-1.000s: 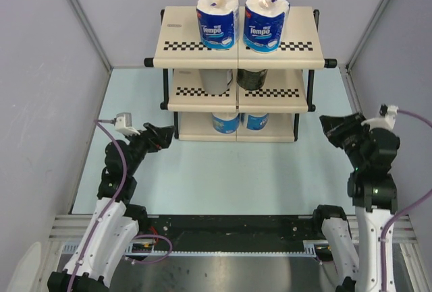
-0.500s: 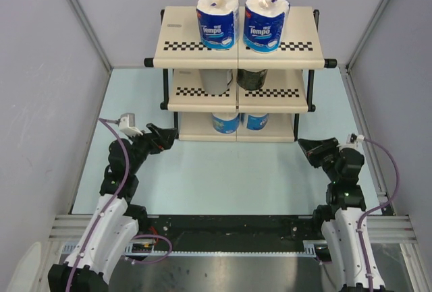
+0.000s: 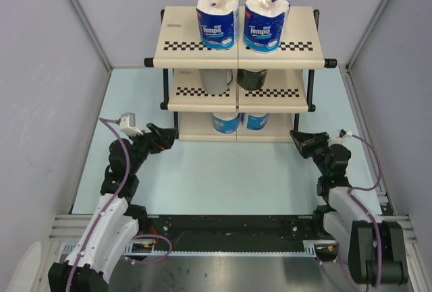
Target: Place and organize the paper towels onto the shelf
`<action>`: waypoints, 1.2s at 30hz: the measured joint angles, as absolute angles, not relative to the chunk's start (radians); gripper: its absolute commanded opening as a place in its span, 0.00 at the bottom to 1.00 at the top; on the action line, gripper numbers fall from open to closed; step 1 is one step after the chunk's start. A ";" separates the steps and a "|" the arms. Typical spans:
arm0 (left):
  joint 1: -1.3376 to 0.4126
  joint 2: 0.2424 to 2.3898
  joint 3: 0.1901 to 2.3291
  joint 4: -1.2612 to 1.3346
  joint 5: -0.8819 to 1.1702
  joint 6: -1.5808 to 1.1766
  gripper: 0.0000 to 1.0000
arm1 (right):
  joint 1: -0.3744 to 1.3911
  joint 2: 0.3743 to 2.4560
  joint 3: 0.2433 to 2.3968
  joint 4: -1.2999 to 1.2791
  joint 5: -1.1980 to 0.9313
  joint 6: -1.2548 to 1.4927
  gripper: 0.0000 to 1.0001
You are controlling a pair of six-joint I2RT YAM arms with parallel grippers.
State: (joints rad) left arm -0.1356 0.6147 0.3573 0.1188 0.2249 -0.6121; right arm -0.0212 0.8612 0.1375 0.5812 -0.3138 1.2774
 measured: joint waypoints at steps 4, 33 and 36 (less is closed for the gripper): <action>-0.136 0.615 0.357 0.125 0.232 -0.612 0.93 | -0.002 1.048 0.139 0.764 -0.287 1.299 0.13; -0.136 0.626 0.357 0.140 0.239 -0.611 0.93 | 0.178 1.789 0.347 1.291 -0.067 1.327 0.12; -0.136 0.627 0.357 0.140 0.239 -0.611 0.93 | 0.188 1.805 0.376 1.297 -0.058 1.323 0.12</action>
